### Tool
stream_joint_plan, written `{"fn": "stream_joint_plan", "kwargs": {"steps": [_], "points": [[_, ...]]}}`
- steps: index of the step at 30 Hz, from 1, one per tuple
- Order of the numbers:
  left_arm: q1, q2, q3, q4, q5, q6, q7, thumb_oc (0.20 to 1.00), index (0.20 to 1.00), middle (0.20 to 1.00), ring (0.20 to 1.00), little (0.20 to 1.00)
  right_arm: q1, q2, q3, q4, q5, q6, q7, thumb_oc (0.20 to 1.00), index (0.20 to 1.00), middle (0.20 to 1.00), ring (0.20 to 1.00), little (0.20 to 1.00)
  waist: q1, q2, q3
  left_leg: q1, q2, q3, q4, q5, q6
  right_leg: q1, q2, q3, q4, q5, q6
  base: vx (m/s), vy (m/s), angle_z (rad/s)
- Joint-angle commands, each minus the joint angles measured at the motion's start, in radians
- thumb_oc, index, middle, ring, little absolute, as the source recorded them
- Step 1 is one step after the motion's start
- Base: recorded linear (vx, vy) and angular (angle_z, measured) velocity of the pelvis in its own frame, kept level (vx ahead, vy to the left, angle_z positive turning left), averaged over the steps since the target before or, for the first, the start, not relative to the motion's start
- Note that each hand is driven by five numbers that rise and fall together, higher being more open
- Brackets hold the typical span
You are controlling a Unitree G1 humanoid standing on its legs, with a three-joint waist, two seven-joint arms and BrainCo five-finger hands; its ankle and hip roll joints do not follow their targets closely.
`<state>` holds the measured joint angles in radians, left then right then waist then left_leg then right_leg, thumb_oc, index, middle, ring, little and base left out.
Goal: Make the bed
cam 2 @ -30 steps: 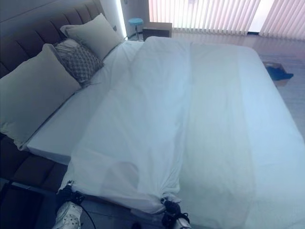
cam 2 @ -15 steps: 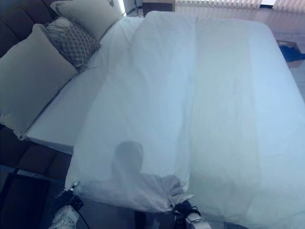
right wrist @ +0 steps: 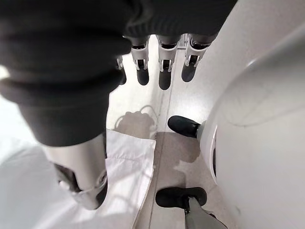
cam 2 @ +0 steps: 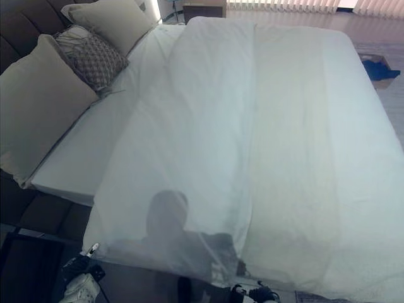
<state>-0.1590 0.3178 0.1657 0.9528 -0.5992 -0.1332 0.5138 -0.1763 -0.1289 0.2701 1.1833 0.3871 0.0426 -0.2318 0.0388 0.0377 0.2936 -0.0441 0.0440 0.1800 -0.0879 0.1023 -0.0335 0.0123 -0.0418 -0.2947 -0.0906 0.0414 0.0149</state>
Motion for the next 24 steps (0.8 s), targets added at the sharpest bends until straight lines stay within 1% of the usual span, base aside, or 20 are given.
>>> {"fn": "stream_joint_plan", "kwargs": {"steps": [1, 5, 7, 8, 9, 10, 11, 12, 13, 14, 16, 17, 18, 19, 20, 22, 23, 24], "points": [[-0.025, 0.026, 0.015, 0.008, 0.07, -0.014, 0.039, 1.0, 1.0, 1.0, 1.0, 1.0, -0.021, 0.041, -0.004, 0.02, 0.049, -0.021, -0.033, 1.0, 1.0, 1.0, 1.0, 1.0, -0.015, 0.008, -0.029, 0.02, -0.063, 0.022, 0.001, -0.094, -0.015, -0.027, -0.027, 0.009, 0.015, 0.0, 0.104, 0.0, 0.0, 0.0], [-0.013, 0.019, 0.024, -0.001, 0.062, -0.018, 0.051, 1.0, 1.0, 1.0, 1.0, 1.0, -0.006, 0.045, -0.031, 0.0, 0.096, -0.041, -0.057, 1.0, 1.0, 1.0, 1.0, 1.0, -0.021, 0.011, -0.032, 0.029, -0.063, 0.024, 0.001, -0.097, -0.017, -0.018, -0.023, 0.01, 0.01, -0.003, 0.104, 0.01, -0.004, -0.01], [-0.003, 0.017, 0.033, -0.03, 0.075, -0.021, 0.084, 1.0, 1.0, 1.0, 1.0, 1.0, 0.005, 0.045, -0.045, -0.046, 0.124, -0.065, -0.097, 1.0, 1.0, 1.0, 1.0, 1.0, -0.024, 0.014, -0.033, 0.034, -0.061, 0.025, 0.001, -0.098, -0.019, -0.013, -0.021, 0.011, 0.009, -0.007, 0.103, 0.02, -0.018, -0.04], [0.003, 0.018, 0.036, -0.074, 0.092, -0.029, 0.11, 1.0, 1.0, 1.0, 1.0, 1.0, 0.008, 0.039, -0.039, -0.108, 0.111, -0.078, -0.119, 1.0, 1.0, 1.0, 1.0, 1.0, -0.025, 0.015, -0.03, 0.034, -0.06, 0.025, 0.001, -0.099, -0.02, -0.013, -0.021, 0.011, 0.01, -0.008, 0.103, 0.0, 0.0, 0.0], [0.017, 0.022, 0.039, -0.157, 0.135, -0.037, 0.146, 1.0, 1.0, 1.0, 1.0, 1.0, 0.019, 0.022, -0.019, -0.242, 0.073, -0.093, -0.148, 1.0, 1.0, 1.0, 1.0, 1.0, -0.027, 0.015, -0.026, 0.033, -0.059, 0.026, 0.001, -0.097, -0.022, -0.015, -0.022, 0.009, 0.012, -0.01, 0.103, 0.0, 0.0, 0.0], [0.04, 0.025, 0.041, -0.276, 0.186, -0.051, 0.172, 1.0, 1.0, 1.0, 1.0, 1.0, 0.038, -0.01, -0.004, -0.399, 0.051, -0.119, -0.155, 1.0, 1.0, 1.0, 1.0, 1.0, -0.03, 0.016, -0.024, 0.026, -0.058, 0.024, 0.001, -0.092, -0.022, -0.025, -0.023, 0.01, 0.022, -0.011, 0.101, -0.05, -0.027, 0.0], [0.079, 0.021, 0.024, -0.454, 0.245, -0.073, 0.185, 1.0, 1.0, 1.0, 1.0, 1.0, 0.046, -0.062, 0.023, -0.538, -0.007, -0.128, -0.134, 1.0, 1.0, 1.0, 1.0, 1.0, -0.03, 0.019, -0.016, 0.021, -0.057, 0.022, 0.001, -0.088, -0.02, -0.038, -0.026, 0.01, 0.039, -0.015, 0.098, -0.06, -0.033, 0.0], [0.089, 0.012, 0.017, -0.481, 0.22, -0.092, 0.141, 1.0, 1.0, 1.0, 1.0, 1.0, 0.042, -0.098, 0.038, -0.606, -0.045, -0.143, -0.112, 1.0, 1.0, 1.0, 1.0, 1.0, -0.031, 0.021, -0.008, 0.022, -0.054, 0.021, 0.001, -0.087, -0.019, -0.046, -0.027, 0.012, 0.062, -0.026, 0.095, -0.05, -0.039, 0.05], [0.094, 0.019, 0.007, -0.501, 0.157, -0.128, 0.073, 1.0, 1.0, 1.0, 1.0, 1.0, 0.025, -0.131, 0.043, -0.676, -0.05, -0.154, -0.078, 1.0, 1.0, 1.0, 1.0, 1.0, -0.031, 0.025, -0.005, 0.018, -0.051, 0.019, 0.001, -0.082, -0.016, -0.062, -0.028, 0.017, 0.09, -0.037, 0.088, -0.02, -0.042, 0.09], [0.097, 0.019, -0.002, -0.547, 0.111, -0.143, 0.028, 1.0, 1.0, 1.0, 1.0, 1.0, 0.013, -0.141, 0.042, -0.702, -0.032, -0.163, -0.065, 1.0, 1.0, 1.0, 1.0, 1.0, -0.03, 0.028, -0.002, 0.02, -0.049, 0.016, 0.001, -0.082, -0.013, -0.071, -0.03, 0.019, 0.111, -0.046, 0.084, 0.0, -0.045, 0.1], [0.083, 0.03, -0.015, -0.598, -0.002, -0.15, -0.076, 1.0, 1.0, 1.0, 1.0, 1.0, -0.022, -0.157, 0.041, -0.789, -0.025, -0.163, -0.028, 1.0, 1.0, 1.0, 1.0, 1.0, -0.029, 0.038, -0.001, 0.023, -0.047, 0.01, 0.001, -0.079, -0.013, -0.084, -0.032, 0.02, 0.142, -0.064, 0.075, 0.02, -0.054, 0.12], [0.071, 0.034, -0.031, -0.649, -0.079, -0.154, -0.148, 1.0, 1.0, 1.0, 1.0, 1.0, -0.048, -0.164, 0.044, -0.843, -0.009, -0.173, 0.0, 1.0, 1.0, 1.0, 1.0, 1.0, -0.028, 0.043, 0.002, 0.028, -0.046, 0.007, 0.001, -0.077, -0.014, -0.09, -0.032, 0.021, 0.16, -0.077, 0.07, 0.03, -0.065, 0.15], [0.058, 0.043, -0.044, -0.695, -0.116, -0.157, -0.202, 1.0, 1.0, 1.0, 1.0, 1.0, -0.072, -0.17, 0.046, -0.872, 0.006, -0.182, 0.015, 1.0, 1.0, 1.0, 1.0, 1.0, -0.028, 0.047, 0.005, 0.029, -0.048, 0.003, 0.001, -0.072, -0.014, -0.098, -0.032, 0.023, 0.171, -0.085, 0.067, 0.01, -0.045, 0.09], [0.058, 0.043, -0.044, -0.694, -0.117, -0.157, -0.203, 1.0, 1.0, 1.0, 1.0, 1.0, -0.073, -0.17, 0.046, -0.872, 0.006, -0.182, 0.015, 1.0, 1.0, 1.0, 1.0, 1.0, -0.028, 0.047, 0.003, 0.026, -0.048, 0.003, 0.001, -0.07, -0.014, -0.1, -0.032, 0.023, 0.169, -0.082, 0.066, -0.03, -0.082, 0.05], [0.009, 0.039, -0.094, -0.719, -0.225, -0.137, -0.318, 1.0, 1.0, 1.0, 1.0, 1.0, -0.126, -0.182, 0.053, -0.927, 0.027, -0.192, 0.053, 1.0, 1.0, 1.0, 1.0, 1.0, -0.032, 0.043, 0.019, -0.028, -0.052, 0.004, 0.113, -0.098, -0.018, -0.118, -0.043, 0.024, 0.198, -0.103, 0.055, -0.07, -0.097, 0.02], [-0.071, 0.045, -0.149, -0.744, -0.277, -0.138, -0.372, 1.0, 1.0, 1.0, 1.0, 1.0, -0.206, -0.17, 0.069, -0.939, 0.105, -0.215, 0.086, 1.0, 1.0, 1.0, 1.0, 1.0, -0.03, 0.033, 0.053, -0.116, -0.05, -0.015, 0.261, -0.13, -0.033, -0.143, -0.057, 0.024, 0.234, -0.119, 0.039, -0.09, -0.102, 0.19], [-0.071, 0.045, -0.149, -0.744, -0.277, -0.138, -0.372, 1.0, 1.0, 1.0, 1.0, 1.0, -0.206, -0.17, 0.069, -0.939, 0.105, -0.215, 0.086, 1.0, 1.0, 1.0, 1.0, 1.0, -0.03, 0.033, 0.053, -0.117, -0.05, -0.015, 0.261, -0.13, -0.033, -0.143, -0.057, 0.024, 0.234, -0.119, 0.039, -0.06, -0.059, 0.38], [-0.15, 0.068, -0.199, -0.765, -0.311, -0.148, -0.389, 1.0, 1.0, 1.0, 1.0, 1.0, -0.293, -0.176, 0.102, -0.941, 0.162, -0.225, 0.103, 1.0, 1.0, 1.0, 1.0, 1.0, -0.012, 0.028, 0.075, -0.177, -0.06, -0.085, 0.337, -0.123, -0.039, -0.168, -0.057, 0.042, 0.263, -0.134, 0.028, -0.01, -0.021, 0.32]]}}
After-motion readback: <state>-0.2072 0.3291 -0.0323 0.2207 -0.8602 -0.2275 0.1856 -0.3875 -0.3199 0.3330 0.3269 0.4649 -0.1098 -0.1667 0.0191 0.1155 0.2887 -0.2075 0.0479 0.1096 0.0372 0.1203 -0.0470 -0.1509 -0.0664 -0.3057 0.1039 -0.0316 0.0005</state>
